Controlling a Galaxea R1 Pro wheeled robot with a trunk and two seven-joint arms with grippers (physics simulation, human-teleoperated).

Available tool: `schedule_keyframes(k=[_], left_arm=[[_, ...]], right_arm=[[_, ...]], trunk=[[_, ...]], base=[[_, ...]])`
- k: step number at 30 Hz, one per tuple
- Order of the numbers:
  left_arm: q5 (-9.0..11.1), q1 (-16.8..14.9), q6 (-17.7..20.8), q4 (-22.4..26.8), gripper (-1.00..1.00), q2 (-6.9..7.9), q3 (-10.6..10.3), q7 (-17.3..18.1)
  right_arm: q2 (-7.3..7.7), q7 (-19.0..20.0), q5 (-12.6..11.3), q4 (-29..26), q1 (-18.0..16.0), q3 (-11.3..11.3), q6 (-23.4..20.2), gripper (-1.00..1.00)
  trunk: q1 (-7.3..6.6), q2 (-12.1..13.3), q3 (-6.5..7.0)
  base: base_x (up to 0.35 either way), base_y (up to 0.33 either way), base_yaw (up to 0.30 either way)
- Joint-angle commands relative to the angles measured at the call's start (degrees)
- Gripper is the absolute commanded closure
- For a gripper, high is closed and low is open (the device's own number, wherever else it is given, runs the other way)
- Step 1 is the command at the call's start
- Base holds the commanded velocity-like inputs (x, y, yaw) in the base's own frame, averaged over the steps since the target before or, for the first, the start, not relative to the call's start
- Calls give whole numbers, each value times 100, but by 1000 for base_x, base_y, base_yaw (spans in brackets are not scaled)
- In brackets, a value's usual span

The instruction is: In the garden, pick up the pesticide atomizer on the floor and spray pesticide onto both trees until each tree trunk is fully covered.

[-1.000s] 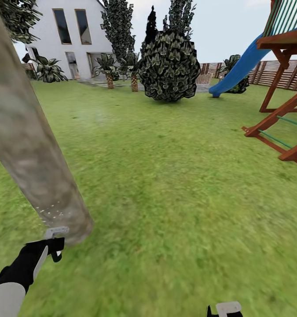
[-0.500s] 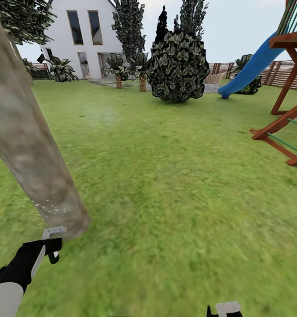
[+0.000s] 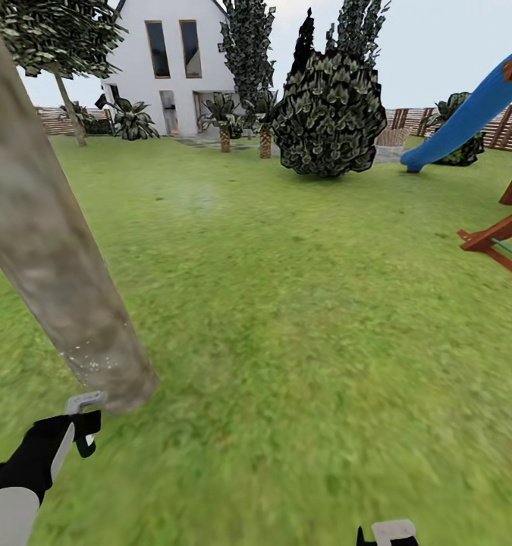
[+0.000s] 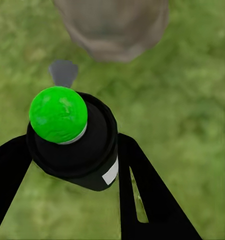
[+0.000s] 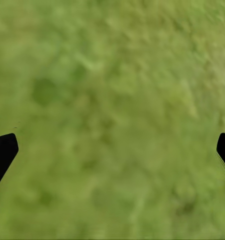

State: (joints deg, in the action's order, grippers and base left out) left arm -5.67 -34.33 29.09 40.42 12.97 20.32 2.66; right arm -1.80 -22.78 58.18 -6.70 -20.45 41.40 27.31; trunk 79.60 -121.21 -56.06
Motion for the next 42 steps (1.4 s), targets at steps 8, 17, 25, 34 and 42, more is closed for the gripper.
schedule_keyframes(k=[8,17,25,34,42], left_arm=[[-57,-3,27,4,100,-5,7,24],[-57,-3,27,9,100,-5,2,24],[-57,-5,29,13,100,-14,-19,29],[-60,-99,314,81,100,-189,-52,40],[-80,-806,1482,988,100,-159,-199,109]], right_arm=[[-5,-18,53,11,-3,43,11,-100],[-5,-16,53,11,-3,34,11,-100],[-5,-16,53,10,-3,42,11,-100],[-1,-18,53,3,-3,56,11,-100],[4,-17,53,2,-3,61,11,-100]], trunk=[[2,-2,-5],[2,-2,-5],[2,-2,-5],[2,-2,-5],[2,-2,-5]], base=[[286,-122,4],[71,-256,252],[34,-268,192],[135,-235,177],[5,-13,245]])
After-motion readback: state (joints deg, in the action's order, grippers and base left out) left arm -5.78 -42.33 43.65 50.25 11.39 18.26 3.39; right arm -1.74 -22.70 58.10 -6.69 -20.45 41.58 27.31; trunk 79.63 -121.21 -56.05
